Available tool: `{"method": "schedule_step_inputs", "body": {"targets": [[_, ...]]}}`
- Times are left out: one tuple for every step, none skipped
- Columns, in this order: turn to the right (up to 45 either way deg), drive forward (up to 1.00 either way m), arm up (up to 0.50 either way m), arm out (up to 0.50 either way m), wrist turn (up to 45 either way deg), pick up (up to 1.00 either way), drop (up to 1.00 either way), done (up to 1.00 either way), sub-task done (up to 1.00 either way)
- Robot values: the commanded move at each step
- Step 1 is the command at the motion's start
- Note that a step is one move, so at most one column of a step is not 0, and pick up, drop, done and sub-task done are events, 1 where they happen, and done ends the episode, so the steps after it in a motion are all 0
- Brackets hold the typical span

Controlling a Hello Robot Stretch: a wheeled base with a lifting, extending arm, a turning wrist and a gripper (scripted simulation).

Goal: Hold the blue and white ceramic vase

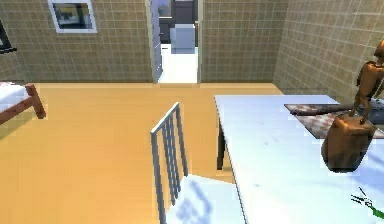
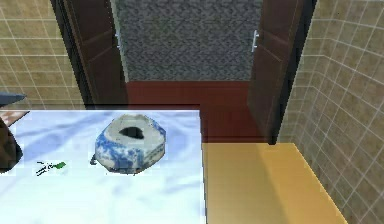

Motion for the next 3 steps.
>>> {"method": "schedule_step_inputs", "body": {"targets": [[0.0, 0.0, 0.5, 0.0, 0.0, 0.0, 0.0, 0.0, 0.0], [0.0, 0.0, 0.38, 0.0, 0.0, 0.0, 0.0, 0.0, 0.0], [0.0, 0.0, 0.0, 0.38, 0.0, 0.0, 0.0, 0.0, 0.0]]}}
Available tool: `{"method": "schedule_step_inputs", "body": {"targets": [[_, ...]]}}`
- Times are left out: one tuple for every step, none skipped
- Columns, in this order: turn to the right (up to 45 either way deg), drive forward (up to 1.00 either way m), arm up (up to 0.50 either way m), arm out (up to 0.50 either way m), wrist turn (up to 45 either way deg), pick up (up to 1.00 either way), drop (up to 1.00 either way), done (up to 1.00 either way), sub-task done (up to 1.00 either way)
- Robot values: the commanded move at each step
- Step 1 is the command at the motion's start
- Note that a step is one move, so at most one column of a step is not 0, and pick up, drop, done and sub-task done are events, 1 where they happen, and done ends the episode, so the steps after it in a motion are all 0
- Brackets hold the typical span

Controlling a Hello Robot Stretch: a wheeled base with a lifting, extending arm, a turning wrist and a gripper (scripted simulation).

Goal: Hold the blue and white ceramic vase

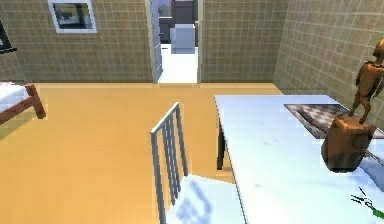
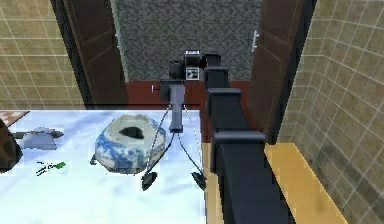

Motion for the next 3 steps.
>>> {"method": "schedule_step_inputs", "body": {"targets": [[0.0, 0.0, 0.0, 0.0, 45.0, 0.0, 0.0, 0.0, 0.0], [0.0, 0.0, 0.0, 0.0, 45.0, 0.0, 0.0, 0.0, 0.0], [0.0, 0.0, 0.0, 0.0, 18.0, 0.0, 0.0, 0.0, 0.0]]}}
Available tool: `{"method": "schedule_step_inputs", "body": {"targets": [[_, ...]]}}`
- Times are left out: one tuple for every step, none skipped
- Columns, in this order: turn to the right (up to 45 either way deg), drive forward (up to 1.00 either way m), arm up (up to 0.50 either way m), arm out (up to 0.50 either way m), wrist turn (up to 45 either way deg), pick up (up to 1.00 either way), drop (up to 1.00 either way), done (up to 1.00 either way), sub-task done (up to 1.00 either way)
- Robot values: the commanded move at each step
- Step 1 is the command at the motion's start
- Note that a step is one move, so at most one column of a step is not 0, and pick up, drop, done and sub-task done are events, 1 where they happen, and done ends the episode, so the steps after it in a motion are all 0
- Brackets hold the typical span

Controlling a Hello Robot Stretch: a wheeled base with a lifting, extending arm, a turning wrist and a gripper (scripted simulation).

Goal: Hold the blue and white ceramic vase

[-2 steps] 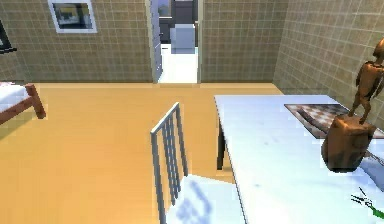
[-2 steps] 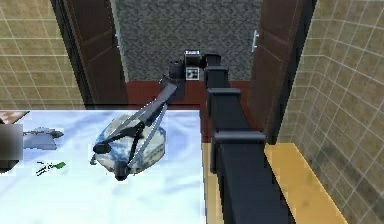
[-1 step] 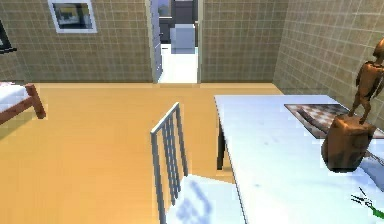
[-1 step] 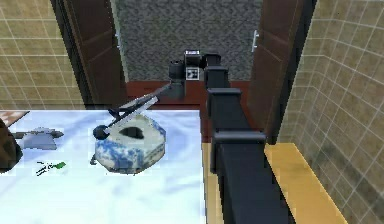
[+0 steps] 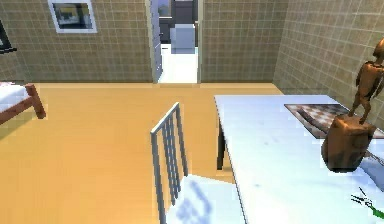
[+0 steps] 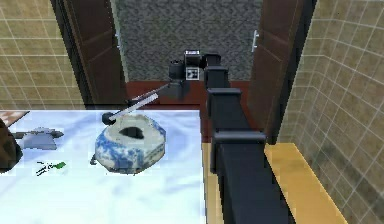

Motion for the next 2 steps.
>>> {"method": "schedule_step_inputs", "body": {"targets": [[0.0, 0.0, -0.22, 0.0, 0.0, 0.0, 0.0, 0.0, 0.0], [0.0, 0.0, 0.0, 0.0, 0.0, 1.0, 0.0, 0.0, 0.0]]}}
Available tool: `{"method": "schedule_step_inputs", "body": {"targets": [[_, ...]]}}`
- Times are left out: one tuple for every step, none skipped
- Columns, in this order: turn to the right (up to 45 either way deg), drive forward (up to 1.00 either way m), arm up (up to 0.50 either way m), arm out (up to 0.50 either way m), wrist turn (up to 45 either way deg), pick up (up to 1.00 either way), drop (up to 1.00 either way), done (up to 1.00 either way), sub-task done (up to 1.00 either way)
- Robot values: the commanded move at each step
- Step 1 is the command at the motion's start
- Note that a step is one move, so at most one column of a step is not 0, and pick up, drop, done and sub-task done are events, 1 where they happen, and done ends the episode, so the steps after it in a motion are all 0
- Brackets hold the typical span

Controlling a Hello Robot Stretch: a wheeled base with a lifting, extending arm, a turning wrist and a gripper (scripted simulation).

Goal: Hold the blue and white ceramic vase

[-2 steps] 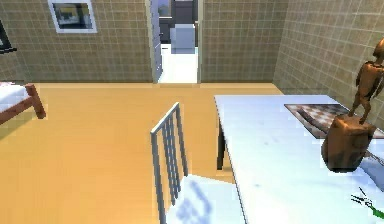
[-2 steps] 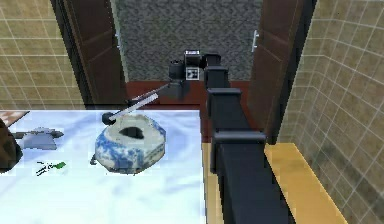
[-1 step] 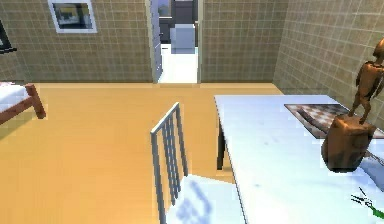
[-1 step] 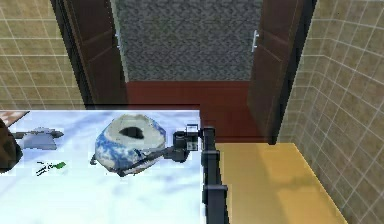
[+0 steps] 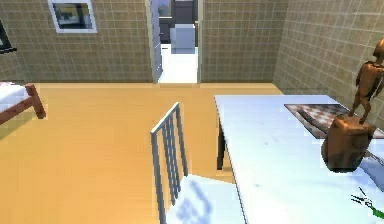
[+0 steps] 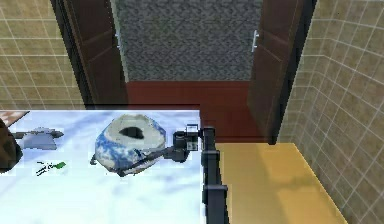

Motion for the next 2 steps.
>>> {"method": "schedule_step_inputs", "body": {"targets": [[0.0, 0.0, 0.1, 0.0, 0.0, 0.0, 0.0, 0.0, 0.0], [0.0, 0.0, 0.0, 0.0, 0.0, 0.0, 0.0, 1.0, 0.0]]}}
